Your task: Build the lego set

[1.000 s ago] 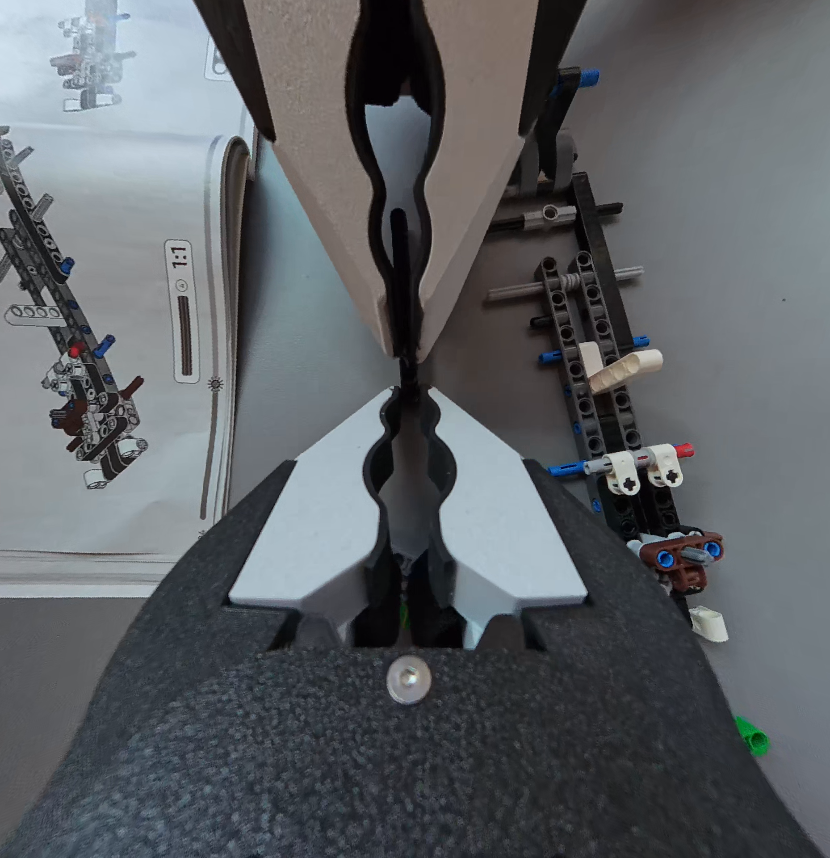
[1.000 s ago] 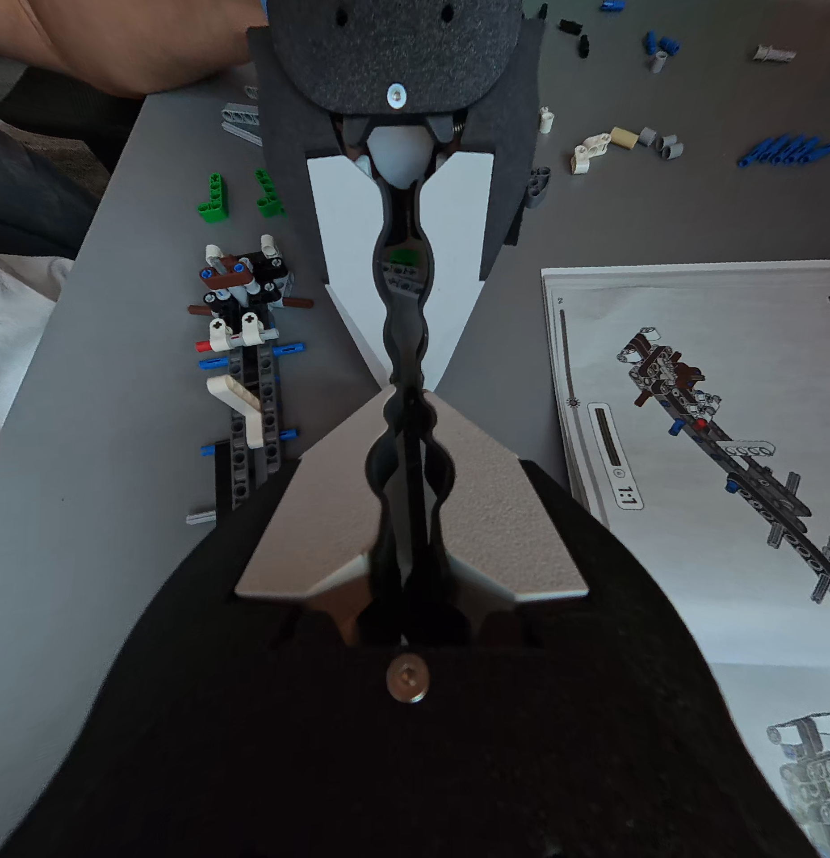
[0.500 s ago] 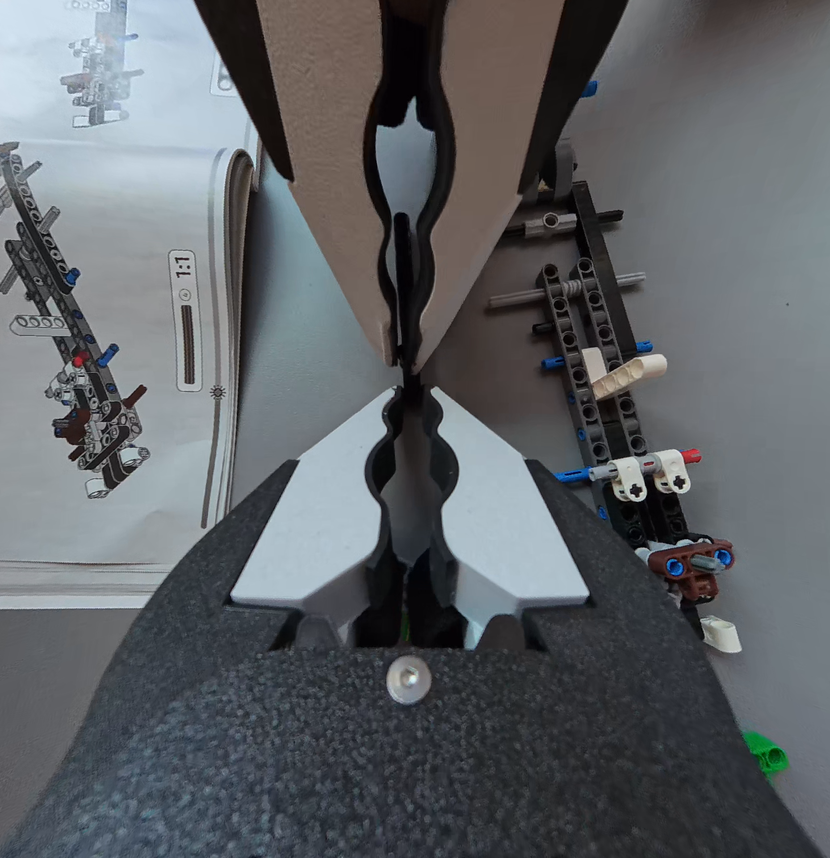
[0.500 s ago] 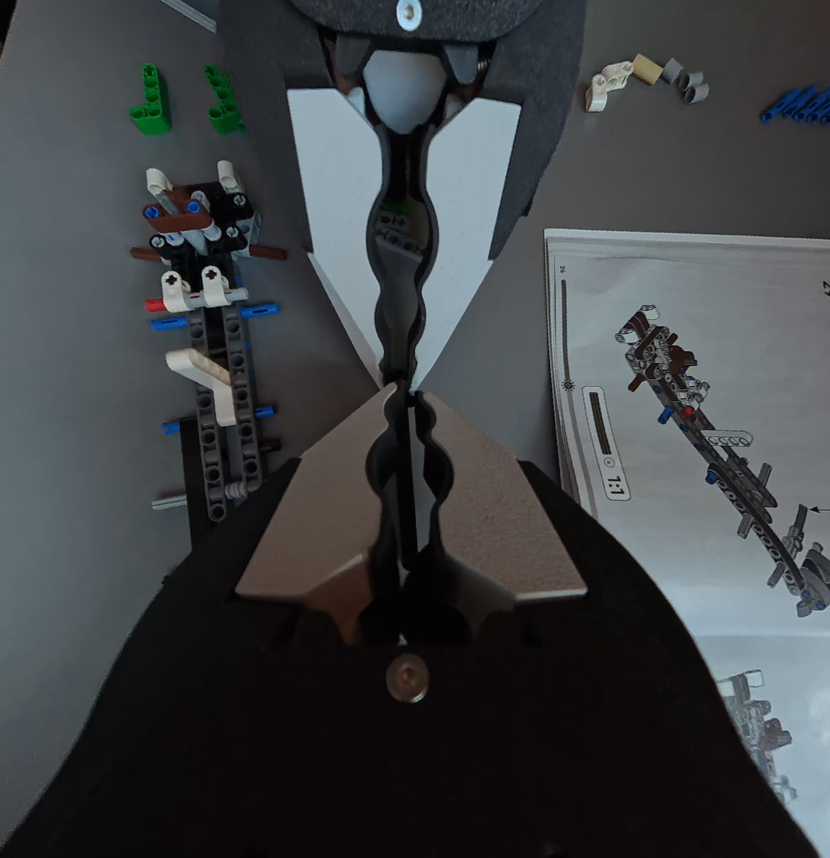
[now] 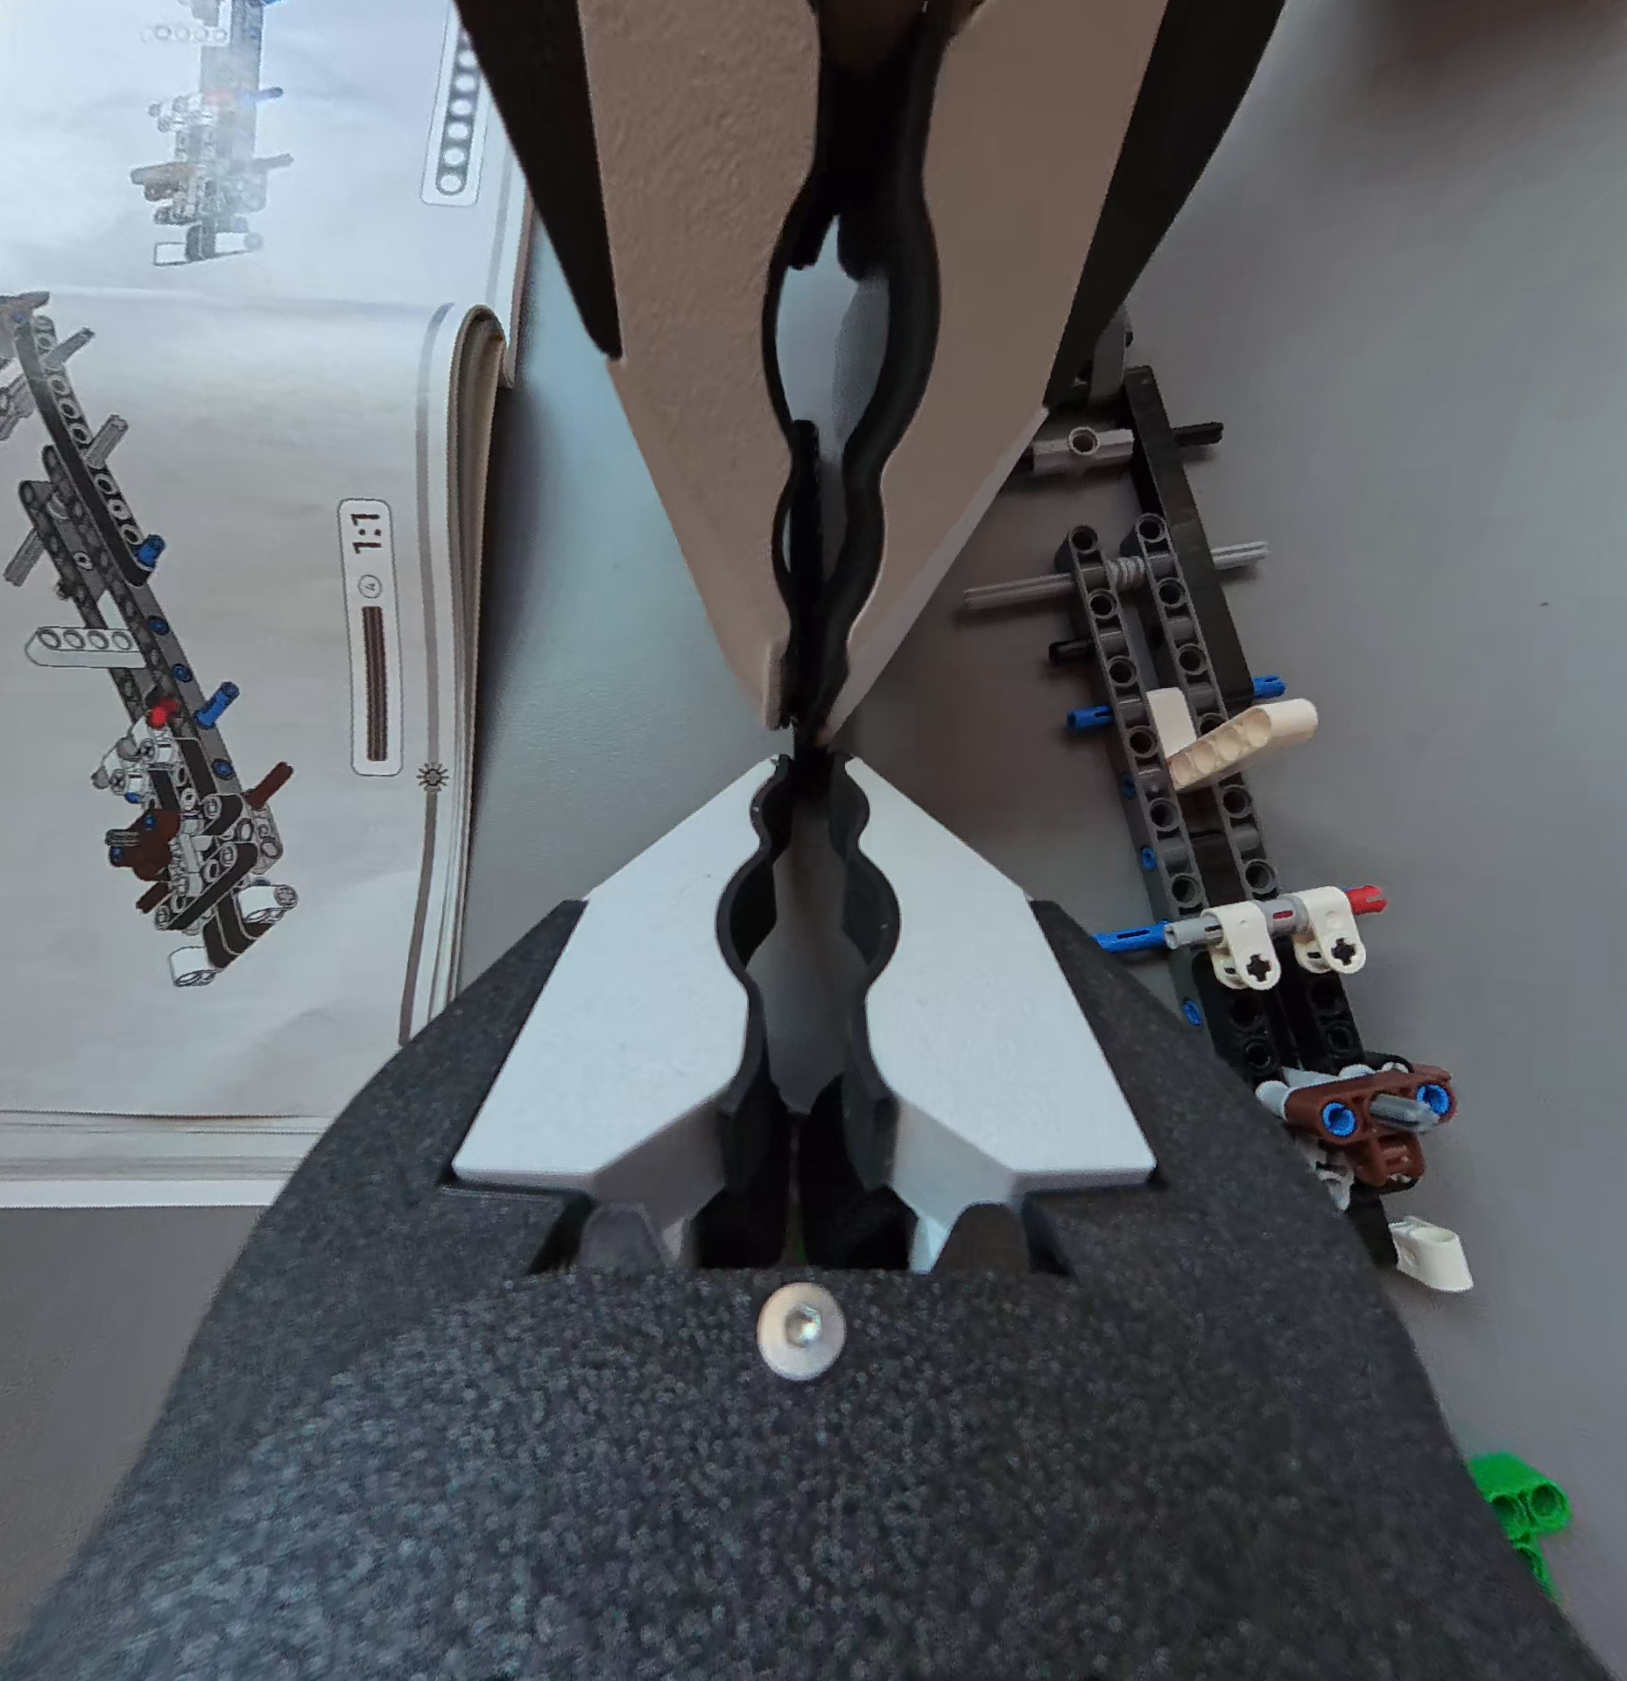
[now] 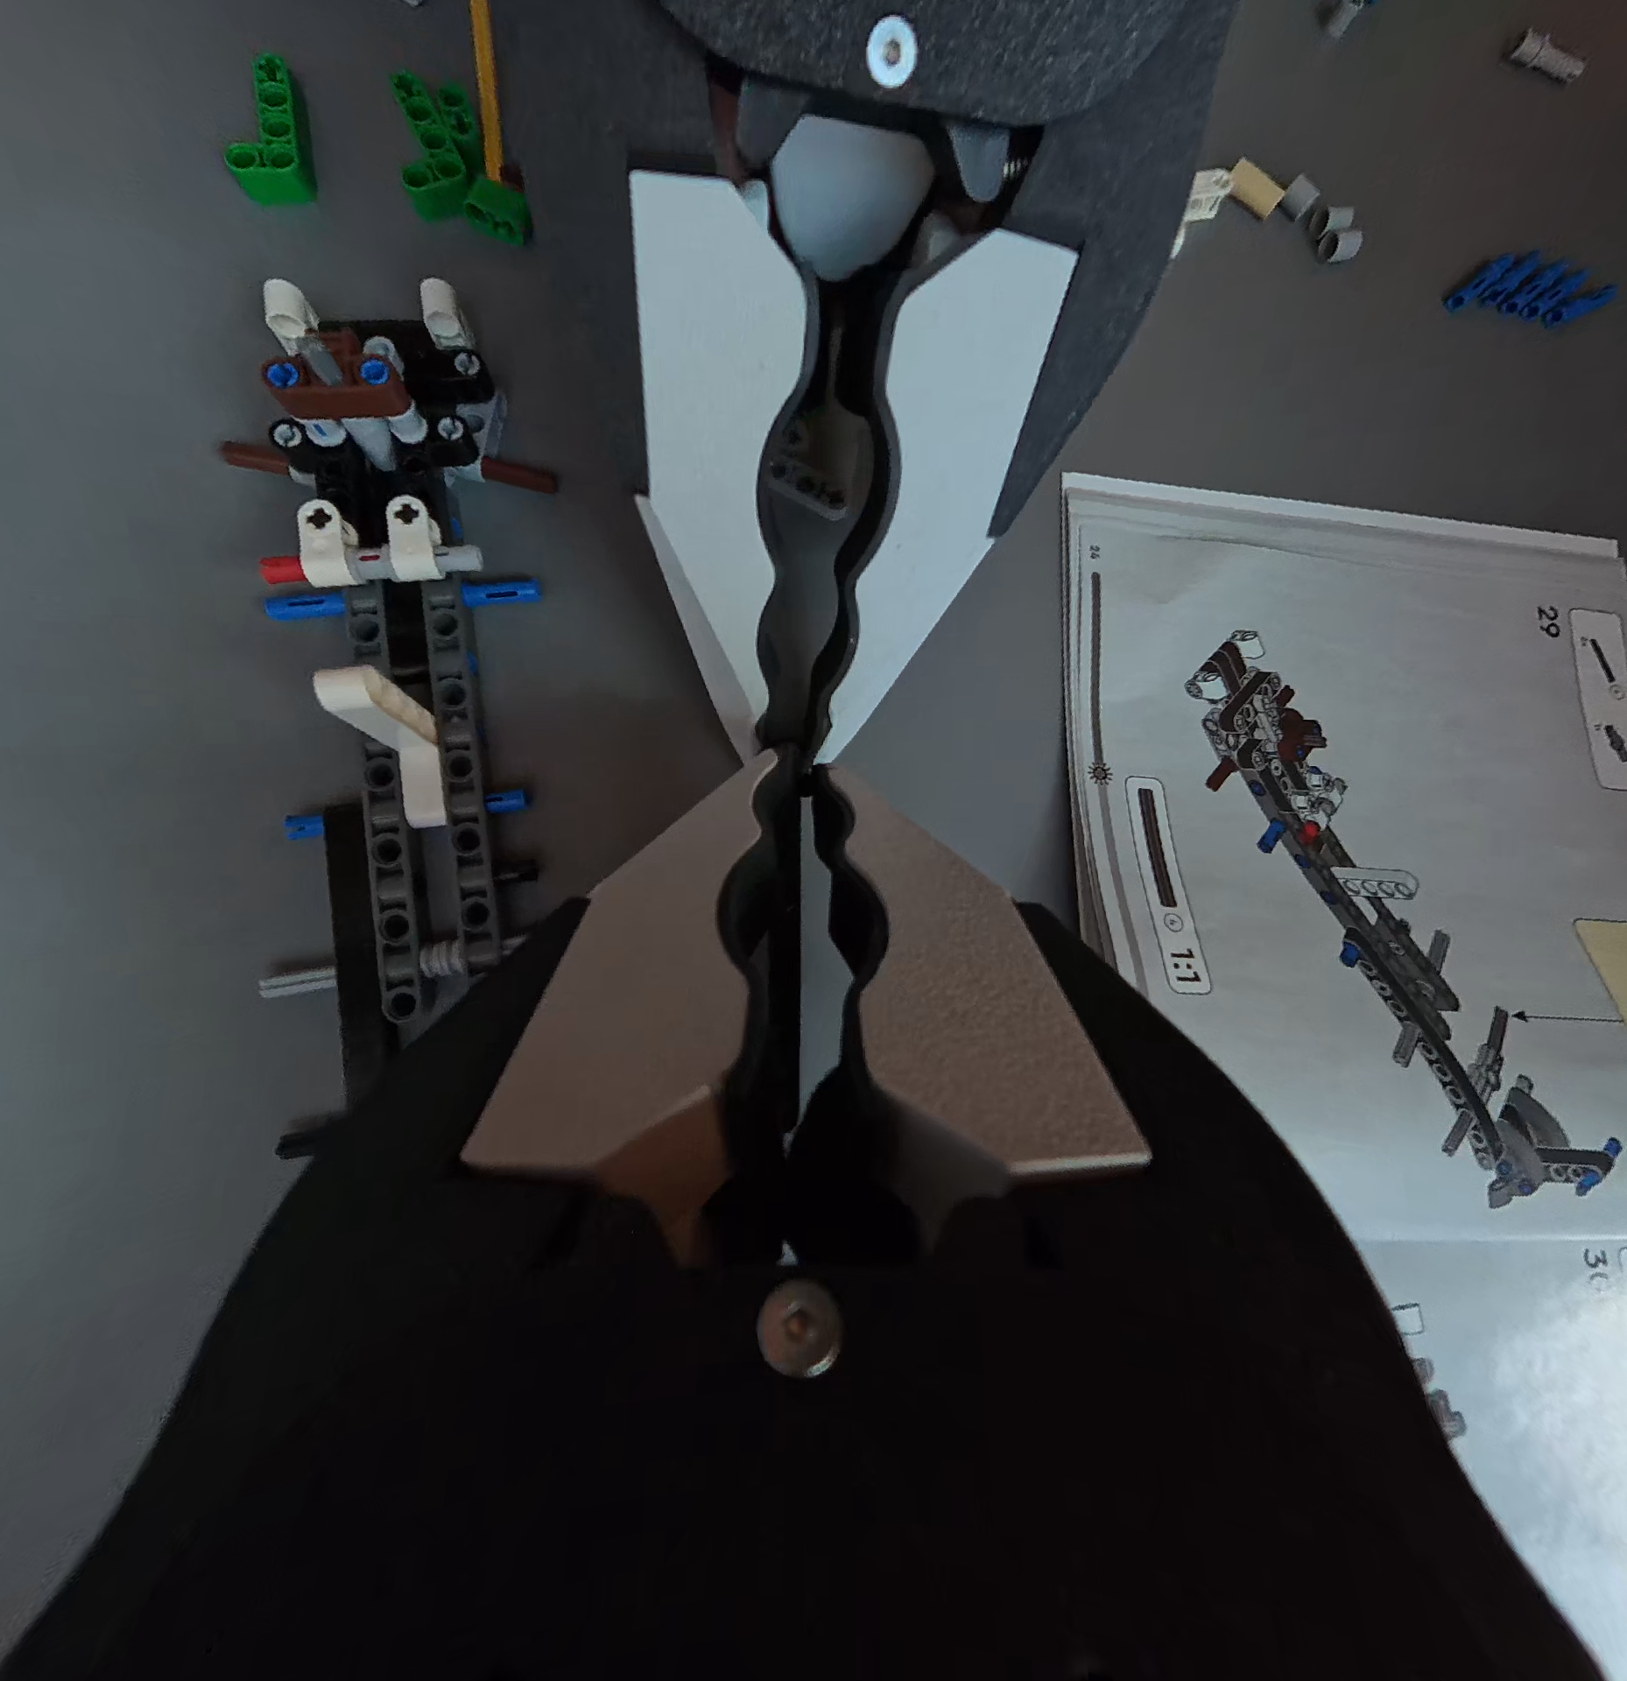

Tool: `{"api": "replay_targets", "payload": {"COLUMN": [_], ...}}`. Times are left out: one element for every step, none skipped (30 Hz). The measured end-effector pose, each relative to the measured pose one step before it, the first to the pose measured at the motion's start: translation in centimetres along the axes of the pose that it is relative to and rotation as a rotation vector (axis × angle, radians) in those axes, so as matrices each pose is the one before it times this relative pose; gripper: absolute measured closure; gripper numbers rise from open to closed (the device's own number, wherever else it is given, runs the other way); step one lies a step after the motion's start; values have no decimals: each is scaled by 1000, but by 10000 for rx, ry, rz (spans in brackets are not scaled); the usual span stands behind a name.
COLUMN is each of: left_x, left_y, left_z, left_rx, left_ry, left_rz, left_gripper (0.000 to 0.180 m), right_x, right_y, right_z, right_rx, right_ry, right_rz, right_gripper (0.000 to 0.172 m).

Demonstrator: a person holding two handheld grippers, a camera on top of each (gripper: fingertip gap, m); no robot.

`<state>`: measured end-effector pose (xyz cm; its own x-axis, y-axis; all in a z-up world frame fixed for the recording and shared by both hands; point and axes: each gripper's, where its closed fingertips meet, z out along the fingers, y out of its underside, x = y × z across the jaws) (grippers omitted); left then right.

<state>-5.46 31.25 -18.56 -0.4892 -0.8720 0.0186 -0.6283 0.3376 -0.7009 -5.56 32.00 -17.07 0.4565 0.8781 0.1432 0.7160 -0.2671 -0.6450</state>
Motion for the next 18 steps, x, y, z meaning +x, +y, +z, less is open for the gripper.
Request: {"api": "replay_targets", "payload": {"left_x": [-9, -16, 0, -4, 6, -5, -4, 0, 2, -4, -1, 8, -1, 4, -4, -5, 6, 0], "left_y": [1, -4, -1, 8, 0, -6, -1, 4, -10, 11, -5, -5, -2, 0, 0, 6, 2, 1], "left_z": [0, 8, -4, 4, -1, 4, -5, -2, -2, -3, 5, -7, 3, -2, -3, 4, -4, -4], "left_rx": [16, 13, 8, 4, 2, 2, 8, 16, 16, 9, 1, -2, -1, 2, 3, 3, 1, 2], "left_ry": [21, 9, 4, 0, -2, 6, 13, 18, 14, 6, 2, -3, -3, 5, 10, 9, 13, 13], "left_rz": [-39, -15, 1, 12, 8, -1, -5, -7, 7, 19, 18, 15, 8, -8, -20, -20, -27, -18], "left_gripper": [174, 174, 174, 174, 174, 174, 174, 174, 174, 174, 174, 174, 174, 174, 174, 174, 174, 174], "right_x": [12, -19, -54, -5, -3, 10, 14, 14, 13, 2, 4, -13, 5, -5, -25, -3, -9, -1], "right_y": [89, 130, 51, 9, -2, 9, -9, -46, -45, -95, -80, -55, -18, 12, 3, 13, -17, -2], "right_z": [-44, -57, -28, 3, -2, 6, 12, 15, 18, 35, 43, 22, 1, 0, -11, -13, -8, 1], "right_rx": [71, 17, 66, 44, 1, -18, -36, -8, 7, 51, 66, 55, 21, -7, -8, 1, 24, 11], "right_ry": [82, 72, 106, 86, 46, 32, -10, -19, -9, -24, -35, -32, 17, 21, 18, 51, 91, 90], "right_rz": [-215, -177, -322, -119, -47, -49, 79, 56, 8, 40, 94, 38, -58, -50, -55, -91, -205, -184], "right_gripper": [170, 170, 170, 170, 170, 170, 170, 170, 170, 170, 170, 170, 170, 170, 170, 170, 170, 170]}}
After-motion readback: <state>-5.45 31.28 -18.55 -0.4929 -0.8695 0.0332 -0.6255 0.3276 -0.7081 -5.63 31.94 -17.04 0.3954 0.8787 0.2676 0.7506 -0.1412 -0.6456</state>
